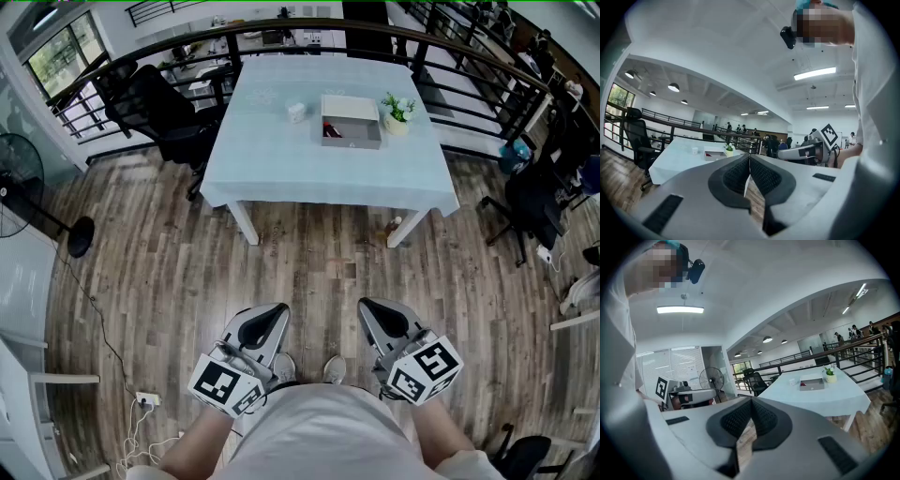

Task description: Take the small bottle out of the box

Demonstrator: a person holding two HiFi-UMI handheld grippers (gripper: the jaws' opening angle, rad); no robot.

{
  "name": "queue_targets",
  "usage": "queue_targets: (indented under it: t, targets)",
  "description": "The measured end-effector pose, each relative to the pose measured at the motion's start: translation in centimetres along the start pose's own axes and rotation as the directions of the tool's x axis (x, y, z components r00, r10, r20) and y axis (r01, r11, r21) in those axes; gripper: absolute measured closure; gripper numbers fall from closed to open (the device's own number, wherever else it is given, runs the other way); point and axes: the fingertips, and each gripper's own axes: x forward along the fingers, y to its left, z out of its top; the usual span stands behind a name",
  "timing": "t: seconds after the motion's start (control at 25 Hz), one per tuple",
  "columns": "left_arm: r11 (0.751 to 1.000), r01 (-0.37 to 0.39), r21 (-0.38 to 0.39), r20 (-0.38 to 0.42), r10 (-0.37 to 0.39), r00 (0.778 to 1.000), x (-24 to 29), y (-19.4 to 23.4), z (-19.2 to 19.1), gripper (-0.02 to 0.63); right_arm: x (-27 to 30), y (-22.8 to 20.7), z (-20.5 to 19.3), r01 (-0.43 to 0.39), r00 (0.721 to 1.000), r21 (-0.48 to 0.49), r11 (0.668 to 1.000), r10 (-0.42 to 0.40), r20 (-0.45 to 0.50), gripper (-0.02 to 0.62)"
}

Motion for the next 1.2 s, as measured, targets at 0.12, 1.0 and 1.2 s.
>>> queue_targets:
  t: [0.12,1.0,1.2]
  targets:
    - [1.000,0.001,0.002,-0.004,-0.001,1.000,0.6,-0.1,0.1,0.586,-0.1,-0.7,0.0,0.003,1.000,0.005,1.000,-0.003,-0.001,0.574]
    - [0.999,-0.031,0.015,-0.002,0.031,1.000,7.2,-2.7,-0.8,0.584,-2.6,-8.4,-0.2,-0.004,1.000,0.028,1.000,0.004,-0.027,0.572]
    - [0.999,-0.037,0.017,-0.003,0.037,0.999,8.5,-3.0,-0.8,0.584,-3.3,-10.2,-0.8,0.011,0.999,0.056,0.998,-0.009,-0.032,0.572]
